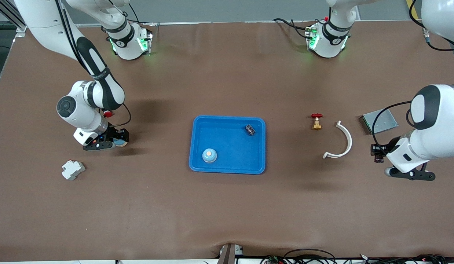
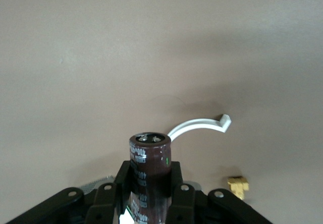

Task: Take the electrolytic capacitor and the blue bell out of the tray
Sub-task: 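Lower the bell onto the table beside the red buttons and open the right gripper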

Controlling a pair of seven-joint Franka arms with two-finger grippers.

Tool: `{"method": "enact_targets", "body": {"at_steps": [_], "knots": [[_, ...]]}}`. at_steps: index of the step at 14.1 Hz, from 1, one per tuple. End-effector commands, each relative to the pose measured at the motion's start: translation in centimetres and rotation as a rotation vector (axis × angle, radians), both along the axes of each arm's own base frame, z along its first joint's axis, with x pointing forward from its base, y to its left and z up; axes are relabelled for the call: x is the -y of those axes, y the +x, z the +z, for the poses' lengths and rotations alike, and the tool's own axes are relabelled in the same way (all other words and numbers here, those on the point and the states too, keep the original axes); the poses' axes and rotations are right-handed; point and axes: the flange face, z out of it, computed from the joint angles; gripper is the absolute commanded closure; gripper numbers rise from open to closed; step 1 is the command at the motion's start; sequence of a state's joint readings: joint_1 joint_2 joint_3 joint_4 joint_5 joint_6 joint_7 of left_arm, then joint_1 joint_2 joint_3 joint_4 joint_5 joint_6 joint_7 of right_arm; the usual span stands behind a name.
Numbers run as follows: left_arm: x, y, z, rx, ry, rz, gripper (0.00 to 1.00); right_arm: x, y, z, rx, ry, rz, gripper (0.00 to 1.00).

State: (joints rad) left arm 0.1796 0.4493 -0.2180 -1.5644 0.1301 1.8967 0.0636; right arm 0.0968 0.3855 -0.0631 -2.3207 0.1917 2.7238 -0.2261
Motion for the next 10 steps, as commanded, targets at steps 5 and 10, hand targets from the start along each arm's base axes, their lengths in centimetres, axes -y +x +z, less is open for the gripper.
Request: {"method": "enact_targets", "body": {"at_steps": [5, 10], "knots": [[-1.6, -1.6, -6.5, 0.065, 0.048, -0.062, 1.0, -0.2, 0.9, 1.0, 0.024, 0.018, 0.003, 0.0], [-3.2, -2.9, -9.6, 0.075, 0.041, -0.072, 1.0, -2.4, 3.3, 6.6, -0.05, 0.066, 0.016, 0.0]]}}
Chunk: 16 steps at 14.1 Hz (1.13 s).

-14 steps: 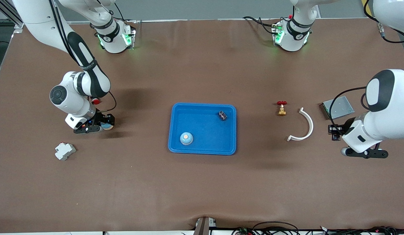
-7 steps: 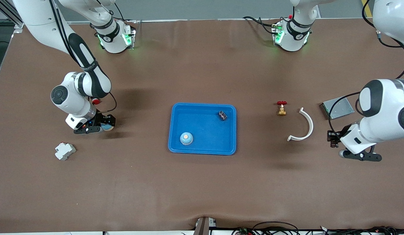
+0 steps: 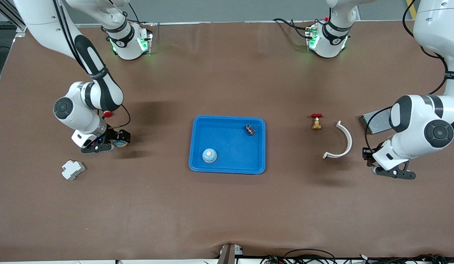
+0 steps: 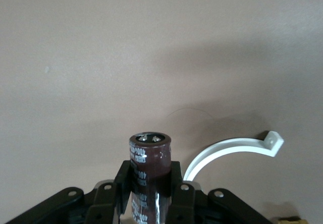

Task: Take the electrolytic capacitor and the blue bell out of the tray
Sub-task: 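Lower the bell onto the table beside the red buttons and open the right gripper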

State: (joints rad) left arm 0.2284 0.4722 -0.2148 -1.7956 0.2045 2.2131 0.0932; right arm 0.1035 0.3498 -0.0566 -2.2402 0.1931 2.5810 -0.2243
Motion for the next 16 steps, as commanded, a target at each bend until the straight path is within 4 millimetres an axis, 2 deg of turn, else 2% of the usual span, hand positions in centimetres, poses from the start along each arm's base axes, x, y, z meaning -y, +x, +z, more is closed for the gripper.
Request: {"method": "enact_targets", "body": {"at_steps": [1, 3, 6, 7, 9, 12, 16], "knots": [[-1.3, -1.0, -1.1, 0.004, 0.02, -0.022, 1.0, -1.4, 1.6, 4.2, -0.051, 0.046, -0.018, 0.0], [-1.3, -1.5, -2.0, -0.015, 0.022, -0.025, 1.0, -2.6, 1.9, 6.3, -0.031, 0.051, -0.044, 0.0], [-1.4, -1.7, -3.4, -0.038, 0.017, -0.023, 1.0, -6.9, 1.6, 8.1, -0.018, 0.054, -0.114, 0.0], [-1.3, -1.8, -3.9, -0.046, 0.014, -0.023, 1.0, -9.1, 1.4, 8.4, -0.017, 0.054, -0.145, 0.0], [-2.8, -2.2, -4.5, -0.057, 0.012, -0.002, 1.0, -14.4, 1.1, 9.6, -0.01, 0.056, -0.211, 0.0], [-2.6, -2.1, -5.6, -0.046, 0.005, -0.007, 1.0, -22.3, 0.8, 11.8, 0.012, 0.066, -0.311, 0.0], [-2.6, -2.0, -6.5, -0.026, 0.022, -0.028, 1.0, -31.9, 1.1, 11.1, 0.029, -0.018, -0.435, 0.0]]}}
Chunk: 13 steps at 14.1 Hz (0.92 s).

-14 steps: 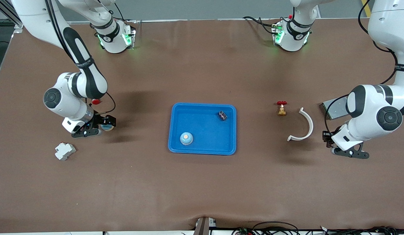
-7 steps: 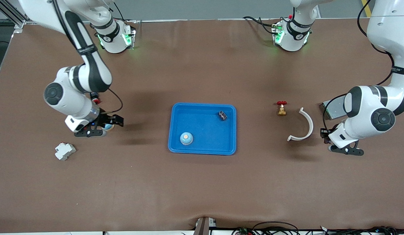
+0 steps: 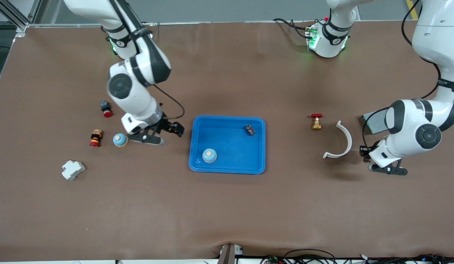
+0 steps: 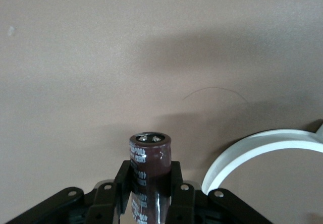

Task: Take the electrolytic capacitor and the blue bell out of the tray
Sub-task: 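Lower the bell onto the table beside the red buttons and open the right gripper, then set the capacitor beside the white arc while the right gripper reaches the bell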

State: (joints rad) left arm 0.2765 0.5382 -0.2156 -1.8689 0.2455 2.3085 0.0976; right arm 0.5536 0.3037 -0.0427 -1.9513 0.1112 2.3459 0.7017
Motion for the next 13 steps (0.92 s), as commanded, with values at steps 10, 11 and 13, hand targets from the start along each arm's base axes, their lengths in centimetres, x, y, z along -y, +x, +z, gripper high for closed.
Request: {"method": "enact_targets", "body": {"at_steps": [10, 11, 13], "knots": [[-0.2, -0.4, -2.5, 0.004, 0.015, -0.029, 1.0, -13.2, 4.1, -7.1, 0.038, -0.055, -0.141, 0.0], [-0.1, -0.4, -2.9, -0.001, 0.014, -0.03, 1.0, -13.2, 4.2, -7.7, 0.04, -0.062, -0.139, 0.0], [-0.4, -0.3, -3.1, 0.0, 0.021, -0.037, 1.0, -13.1, 4.3, -9.0, 0.038, -0.076, -0.143, 0.0]]}}
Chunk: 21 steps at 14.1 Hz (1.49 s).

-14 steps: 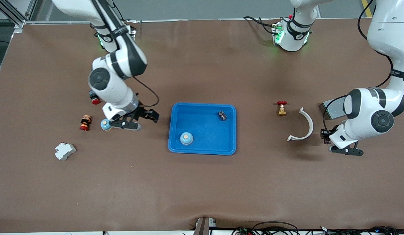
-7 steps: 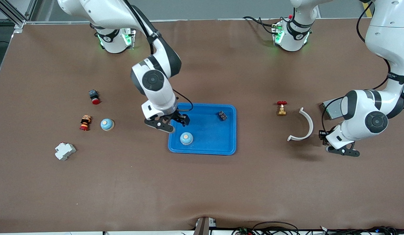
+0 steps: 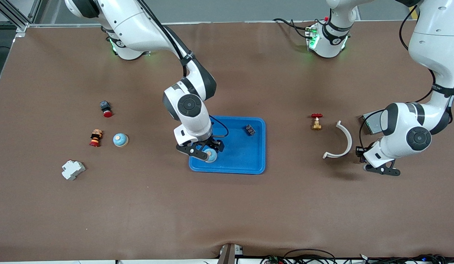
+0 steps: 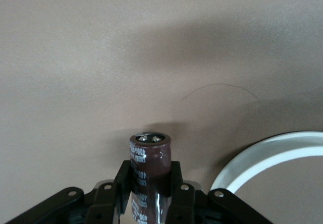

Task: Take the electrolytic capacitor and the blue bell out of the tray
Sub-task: 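Set the capacitor beside the white arc while the right gripper reaches the bell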

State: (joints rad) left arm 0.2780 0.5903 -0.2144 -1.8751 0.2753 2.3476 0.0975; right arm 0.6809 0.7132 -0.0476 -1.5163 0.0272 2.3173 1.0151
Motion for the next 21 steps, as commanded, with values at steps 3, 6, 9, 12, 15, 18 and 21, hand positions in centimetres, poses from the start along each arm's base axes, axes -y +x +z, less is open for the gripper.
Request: {"method": "enact_targets", "body": {"at_steps": [3, 6, 9, 12, 15, 18, 21], "knots": [[-0.5, 0.1, -0.4, 0.012, 0.028, -0.026, 1.0, -0.7, 0.8, -2.5, 0.03, -0.036, -0.005, 0.0], [-0.6, 0.2, -0.6, 0.01, 0.026, -0.027, 0.68, -0.7, 0.9, -3.9, 0.04, -0.035, -0.001, 0.0], [-0.5, 0.3, -0.3, 0.016, 0.041, -0.048, 0.0, -0.7, 1.1, -5.0, 0.051, -0.036, 0.002, 0.0], [-0.1, 0.7, 2.0, 0.042, 0.053, -0.046, 0.0, -0.6, 1.2, -5.5, 0.048, -0.042, -0.001, 0.0], [0.6, 1.7, 6.7, 0.026, 0.061, -0.012, 0.0, -0.7, 1.4, -6.1, 0.05, -0.042, -0.002, 0.0], [4.0, 3.1, 10.3, -0.007, 0.049, 0.116, 0.0, -0.7, 1.4, -6.1, 0.05, -0.042, -0.004, 0.03], [8.0, 3.3, 13.1, -0.027, 0.051, 0.232, 0.0, -1.0, 1.1, -6.5, 0.046, -0.044, 0.002, 0.39]]}}
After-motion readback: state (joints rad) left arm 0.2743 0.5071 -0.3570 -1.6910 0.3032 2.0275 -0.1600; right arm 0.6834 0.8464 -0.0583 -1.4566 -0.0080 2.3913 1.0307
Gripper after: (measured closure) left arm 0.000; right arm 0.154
